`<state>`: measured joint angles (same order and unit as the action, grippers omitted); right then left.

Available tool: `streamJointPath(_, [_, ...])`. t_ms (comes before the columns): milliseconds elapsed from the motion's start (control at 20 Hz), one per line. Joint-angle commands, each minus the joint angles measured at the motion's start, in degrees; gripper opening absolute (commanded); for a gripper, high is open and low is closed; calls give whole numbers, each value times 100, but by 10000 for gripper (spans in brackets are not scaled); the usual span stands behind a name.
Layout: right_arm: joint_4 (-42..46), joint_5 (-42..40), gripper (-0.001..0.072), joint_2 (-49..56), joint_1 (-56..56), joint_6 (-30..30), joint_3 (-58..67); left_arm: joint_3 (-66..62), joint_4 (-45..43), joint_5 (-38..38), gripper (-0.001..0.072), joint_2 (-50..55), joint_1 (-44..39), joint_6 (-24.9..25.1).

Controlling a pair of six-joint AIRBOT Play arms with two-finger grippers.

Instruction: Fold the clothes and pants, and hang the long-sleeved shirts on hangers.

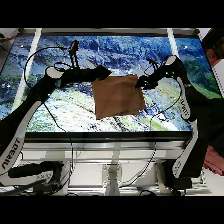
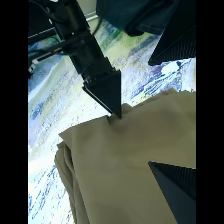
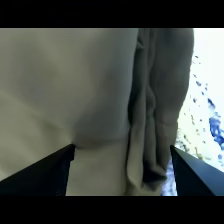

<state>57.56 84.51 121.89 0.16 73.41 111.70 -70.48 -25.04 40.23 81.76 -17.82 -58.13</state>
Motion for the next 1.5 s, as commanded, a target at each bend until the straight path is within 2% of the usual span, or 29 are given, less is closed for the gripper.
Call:
streamJointPath(0, [728,-254,687,15,138,267,7,0,0,33,684,-4,4,0])
streamJointPath(100, [726,-286,686,79,136,638,7,0,-2,103,684,-4,4,2])
streamJointPath(200, [426,-4,661,245,138,699,7,0,-2,125,684,-4,4,0])
streamJointPath(300, [-374,514,606,483,149,684,7,0,0,122,684,-4,4,0])
streamJointPath(400, [-1154,730,604,640,227,643,7,0,-2,122,684,-4,4,2])
streamJointPath(550, [-1731,385,586,673,518,444,9,0,-2,122,684,-4,7,2])
streamJointPath(700, [-1683,-199,582,673,909,448,9,0,-2,122,684,-4,7,2])
streamJointPath(750, [-1698,-319,458,669,1023,448,9,0,-4,122,683,-7,7,4])
streamJointPath(800, [-1714,-337,165,660,1119,450,26,0,-33,122,683,-7,7,11])
streamJointPath(850, [-1733,-328,16,629,1196,444,33,-2,-149,122,663,-7,11,70])
streamJointPath(900, [-1729,-304,11,575,1239,422,35,-2,-393,125,535,-17,20,70])
streamJointPath(950, [-1725,-214,11,511,1237,404,57,-2,-789,142,374,-42,52,68])
streamJointPath(1100, [-1727,221,11,133,953,356,280,-2,-1908,358,103,-258,339,66])
streamJointPath(1300, [-1784,166,11,-929,52,365,299,-2,-2146,737,86,-828,1043,63])
streamJointPath(1450, [-1755,566,11,-1749,-870,422,299,-2,-2149,975,87,-1453,1657,61])
